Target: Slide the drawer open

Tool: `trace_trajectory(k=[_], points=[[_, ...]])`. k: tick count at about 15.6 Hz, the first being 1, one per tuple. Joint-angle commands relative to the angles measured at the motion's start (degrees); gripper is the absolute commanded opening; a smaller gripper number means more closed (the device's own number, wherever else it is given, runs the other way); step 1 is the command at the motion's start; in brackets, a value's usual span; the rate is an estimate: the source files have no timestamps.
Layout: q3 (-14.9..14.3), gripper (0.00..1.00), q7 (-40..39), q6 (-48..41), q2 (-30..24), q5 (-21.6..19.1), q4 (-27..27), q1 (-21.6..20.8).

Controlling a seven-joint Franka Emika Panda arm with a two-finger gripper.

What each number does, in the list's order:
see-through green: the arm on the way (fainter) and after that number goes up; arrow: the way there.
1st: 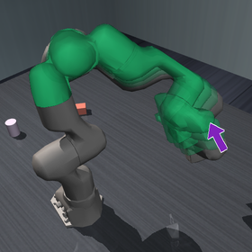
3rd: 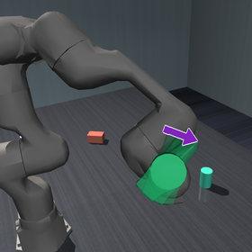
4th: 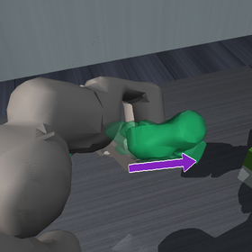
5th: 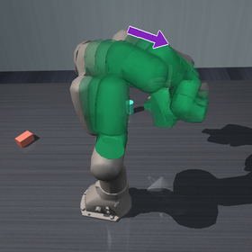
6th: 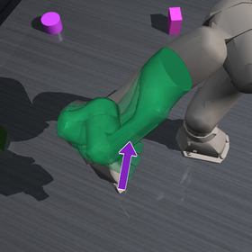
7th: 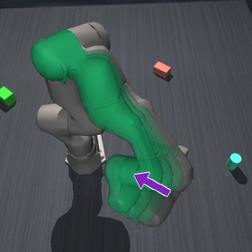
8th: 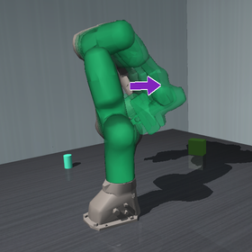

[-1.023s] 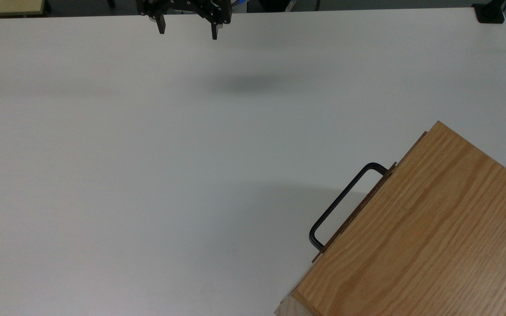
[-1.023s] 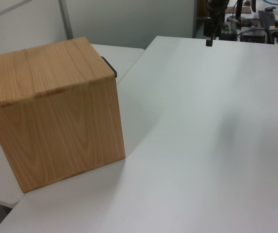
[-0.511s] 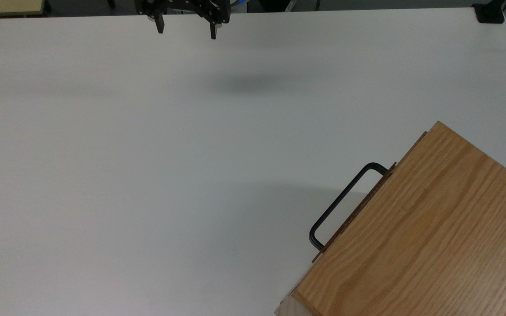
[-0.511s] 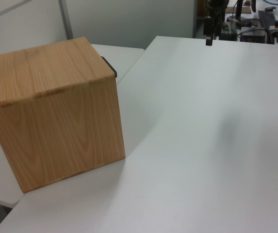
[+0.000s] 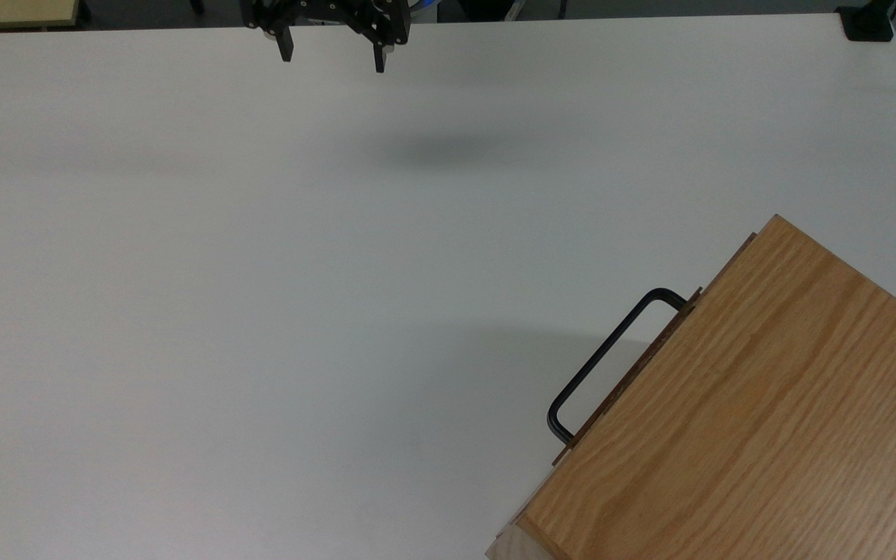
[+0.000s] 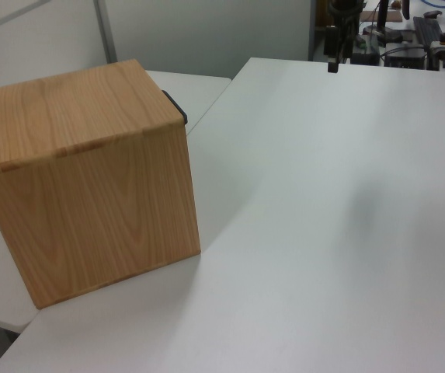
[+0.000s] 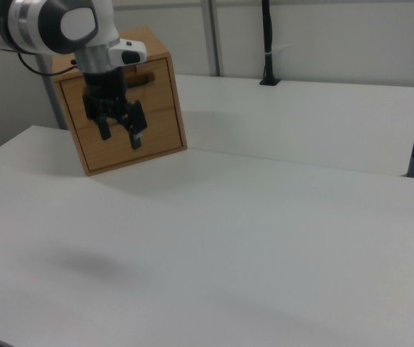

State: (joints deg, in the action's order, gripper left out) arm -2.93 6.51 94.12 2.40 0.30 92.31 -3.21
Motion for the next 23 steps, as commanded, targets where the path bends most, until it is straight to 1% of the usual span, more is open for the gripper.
trace_trajectory(k=[1, 3, 4, 5, 7, 10, 11, 12, 15, 17, 19, 23], points=[[0.0, 1.00, 8.0, 2.6, 2.5, -5.5, -1.0, 0.2], [0.0, 1.00, 11.4, 9.1, 5.5, -11.6, -2.7, 1.6], [0.0, 1.00, 14.9, 12.5, 7.0, -14.0, -2.9, 1.7], [0.0, 1.00, 20.5, 18.1, 9.0, -16.4, -3.5, 1.5], [0.4, 1.00, 25.4, 26.2, 10.2, -19.6, -3.6, 1.4], [0.7, 1.00, 27.2, 35.7, 11.8, -26.5, -3.7, -0.3], [0.7, 1.00, 27.1, 37.8, 12.4, -28.3, -4.9, -1.4], [0.7, 1.00, 27.0, 39.1, 14.1, -29.1, -6.6, -2.1], [0.7, 1.00, 27.2, 43.3, 18.9, -29.4, -12.1, -4.8], [0.8, 1.00, 27.6, 48.7, 21.6, -29.3, -13.6, -7.1], [0.8, 1.00, 27.9, 51.2, 24.5, -29.3, -16.2, -8.2], [1.1, 1.00, 28.3, 51.4, 25.8, -29.4, -17.7, -10.9]])
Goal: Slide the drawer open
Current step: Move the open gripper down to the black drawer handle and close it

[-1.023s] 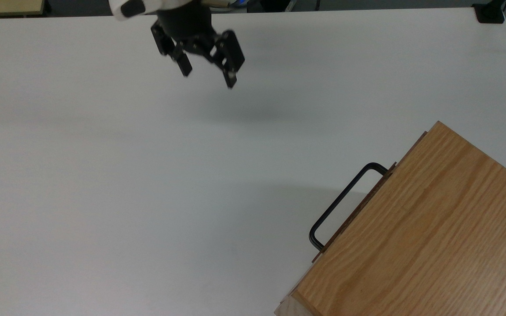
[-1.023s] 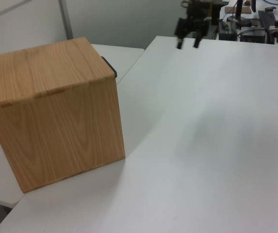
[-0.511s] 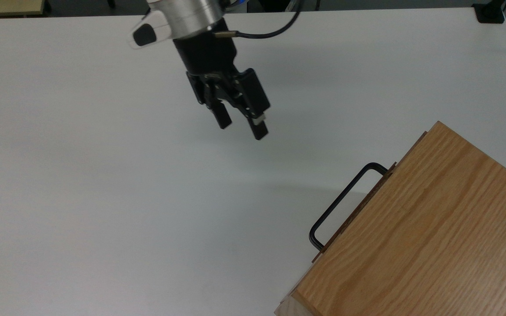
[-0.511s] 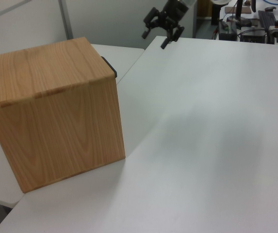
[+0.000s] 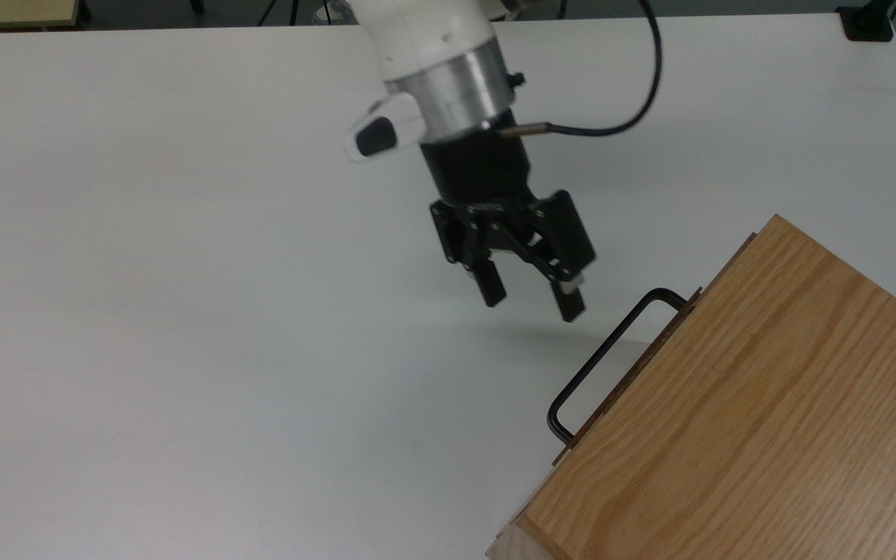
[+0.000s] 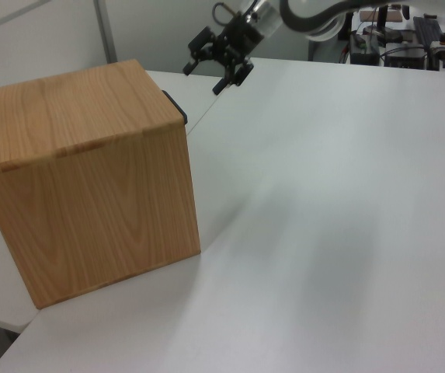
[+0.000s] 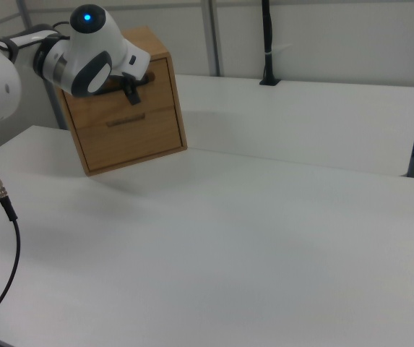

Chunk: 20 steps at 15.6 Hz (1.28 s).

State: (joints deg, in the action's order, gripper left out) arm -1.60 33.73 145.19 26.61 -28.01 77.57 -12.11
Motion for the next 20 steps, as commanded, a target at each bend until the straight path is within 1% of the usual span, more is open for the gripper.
trace_trajectory(k=[1, 3, 5, 6, 7, 9, 10, 11, 12, 13, 15, 17, 19, 20], points=[[-0.2, 1.00, 1.1, 0.4, 1.7, -1.0, -3.0, -3.0], [-0.2, 0.96, 1.3, 0.5, 2.3, -1.0, -3.0, -3.7], [-0.2, 0.89, 1.4, 1.4, 3.6, -1.0, -3.1, -4.5], [-0.2, 0.88, 1.4, 3.3, 4.1, -1.0, -3.2, -5.0], [-0.2, 0.86, 1.5, 4.8, 4.7, -1.0, -3.1, -5.1], [-0.2, 0.83, 1.6, 5.5, 5.5, -1.0, -3.3, -5.4], [-0.2, 0.79, 1.6, 5.8, 5.8, -1.0, -3.5, -5.4], [-0.2, 0.74, 1.6, 7.5, 6.1, -1.0, -3.7, -5.4], [-0.2, 0.67, 1.7, 9.0, 7.0, -1.0, -3.7, -5.5], [-0.2, 0.53, 2.2, 9.5, 7.6, -1.0, -3.7, -5.9], [-0.4, 0.36, 2.2, 9.6, 8.1, -0.9, -3.8, -6.0], [-0.6, 0.26, 2.4, 9.5, 7.9, -1.0, -3.8, -5.9], [-1.0, 0.20, 3.6, 9.5, 7.5, -0.9, -3.7, -5.7], [-1.0, 0.20, 3.6, 9.4, 7.1, -0.9, -3.5, -5.7]])
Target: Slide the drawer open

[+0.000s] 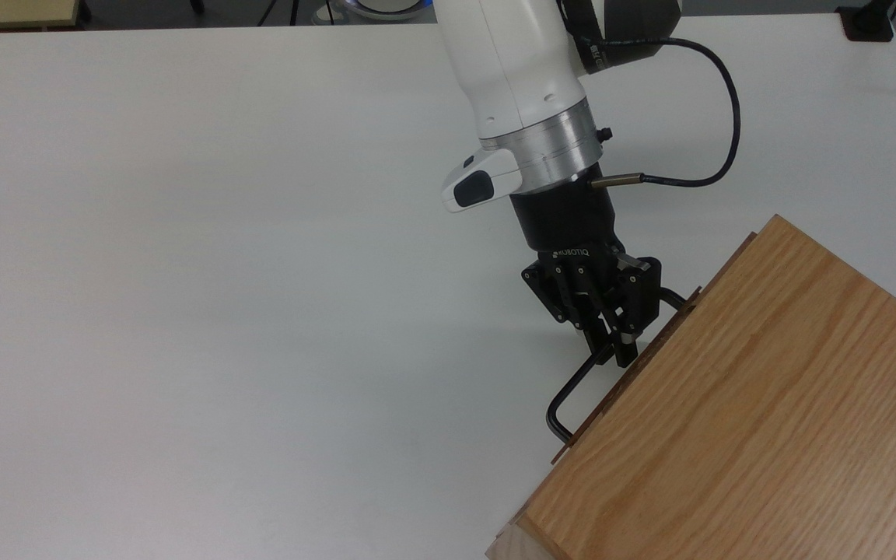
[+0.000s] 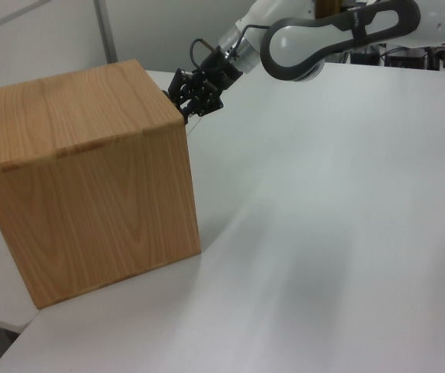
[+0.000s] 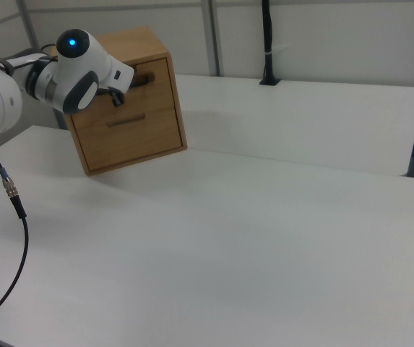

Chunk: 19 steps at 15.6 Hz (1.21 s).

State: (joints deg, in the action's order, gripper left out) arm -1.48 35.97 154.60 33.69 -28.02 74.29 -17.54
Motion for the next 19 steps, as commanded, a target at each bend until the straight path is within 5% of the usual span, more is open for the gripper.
trace_trajectory(k=[1, 12, 19], points=[[-1.2, 0.19, 1.4, 0.0, -0.5, -0.9, 0.2, -0.1], [1.9, 0.14, -6.9, -6.7, -13.6, -1.2, 14.5, 6.8], [2.3, 0.12, -8.5, -14.9, -16.5, -1.2, 15.4, 8.4]])
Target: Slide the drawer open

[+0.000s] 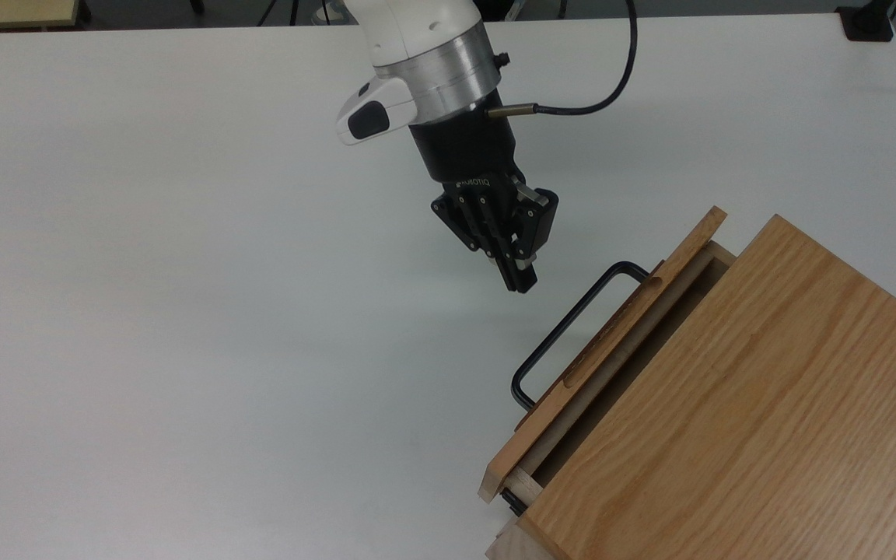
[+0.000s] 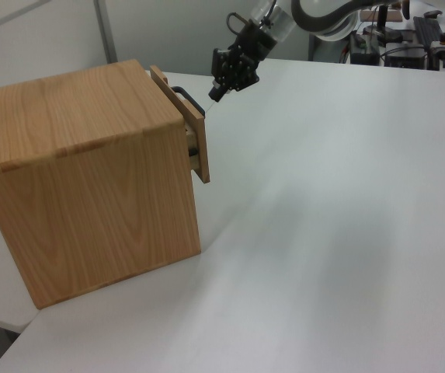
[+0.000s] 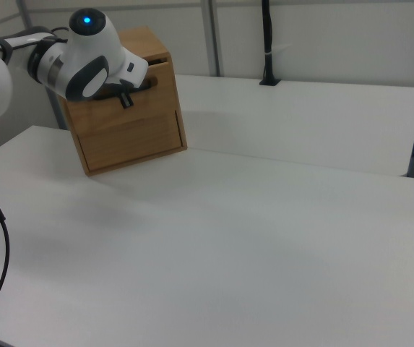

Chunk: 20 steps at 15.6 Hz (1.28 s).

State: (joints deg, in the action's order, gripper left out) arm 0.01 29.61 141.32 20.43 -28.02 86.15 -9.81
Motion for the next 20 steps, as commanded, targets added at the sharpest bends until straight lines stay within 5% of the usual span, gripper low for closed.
trace_trajectory(k=[1, 3, 5, 10, 15, 18, 20], points=[[0.8, 0.19, -1.9, -1.5, -3.2, -1.6, 3.3, 0.7], [0.7, 0.64, -1.8, -1.1, -2.9, -4.7, 2.9, 0.1], [0.7, 0.95, -1.6, -1.0, -1.4, -5.8, 0.3, -0.3], [0.7, 1.00, -0.7, -0.4, 2.9, -5.5, -2.7, -1.2], [0.5, 0.78, -0.7, 3.7, 6.5, -5.4, -5.6, -1.7], [0.5, 0.21, -0.7, 3.9, 7.7, -5.5, -7.0, -1.8], [0.5, 0.00, -0.4, 3.9, 7.7, -5.6, -7.0, -1.9]])
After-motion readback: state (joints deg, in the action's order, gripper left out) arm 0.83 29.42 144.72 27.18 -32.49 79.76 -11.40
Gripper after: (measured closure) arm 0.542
